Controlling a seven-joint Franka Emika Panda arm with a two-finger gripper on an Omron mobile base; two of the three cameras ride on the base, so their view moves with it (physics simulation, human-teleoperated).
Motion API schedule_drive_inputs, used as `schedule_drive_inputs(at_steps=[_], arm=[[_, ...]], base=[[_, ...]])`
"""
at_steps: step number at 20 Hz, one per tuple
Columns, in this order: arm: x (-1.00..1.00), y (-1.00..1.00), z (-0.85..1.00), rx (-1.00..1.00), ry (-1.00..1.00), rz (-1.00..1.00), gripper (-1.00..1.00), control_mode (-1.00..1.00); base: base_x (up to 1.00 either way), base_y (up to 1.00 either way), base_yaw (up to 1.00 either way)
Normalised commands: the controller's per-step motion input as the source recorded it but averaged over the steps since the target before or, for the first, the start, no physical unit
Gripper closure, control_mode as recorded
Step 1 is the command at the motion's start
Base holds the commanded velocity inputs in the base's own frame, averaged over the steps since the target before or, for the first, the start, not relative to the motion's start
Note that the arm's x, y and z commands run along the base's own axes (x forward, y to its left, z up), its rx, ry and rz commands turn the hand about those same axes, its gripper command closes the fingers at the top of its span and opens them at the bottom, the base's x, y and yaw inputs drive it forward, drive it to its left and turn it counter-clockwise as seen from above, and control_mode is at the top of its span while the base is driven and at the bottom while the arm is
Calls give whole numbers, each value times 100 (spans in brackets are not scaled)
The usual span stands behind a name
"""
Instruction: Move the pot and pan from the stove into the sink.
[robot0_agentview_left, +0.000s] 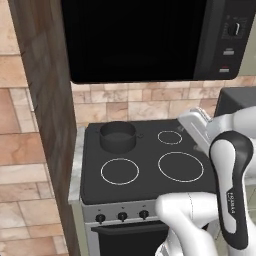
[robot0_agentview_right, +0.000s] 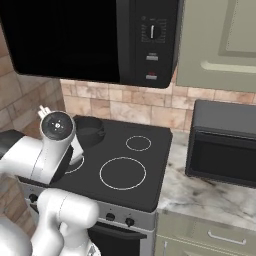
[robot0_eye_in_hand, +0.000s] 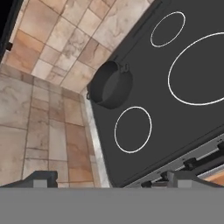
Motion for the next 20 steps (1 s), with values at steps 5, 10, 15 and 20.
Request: schedule_drive_inputs(at_steps=[5, 10, 15, 20], arm=[[27, 11, -30, 2, 2, 0, -100, -100], [34, 13, -31, 0, 2, 0, -100, -100], [33, 15, -32, 0, 0, -1, -100, -100], [32, 19, -30, 0, 0, -2, -100, -100]], base=[[0, 0, 0], [0, 0, 0], [0, 0, 0], [0, 0, 0]])
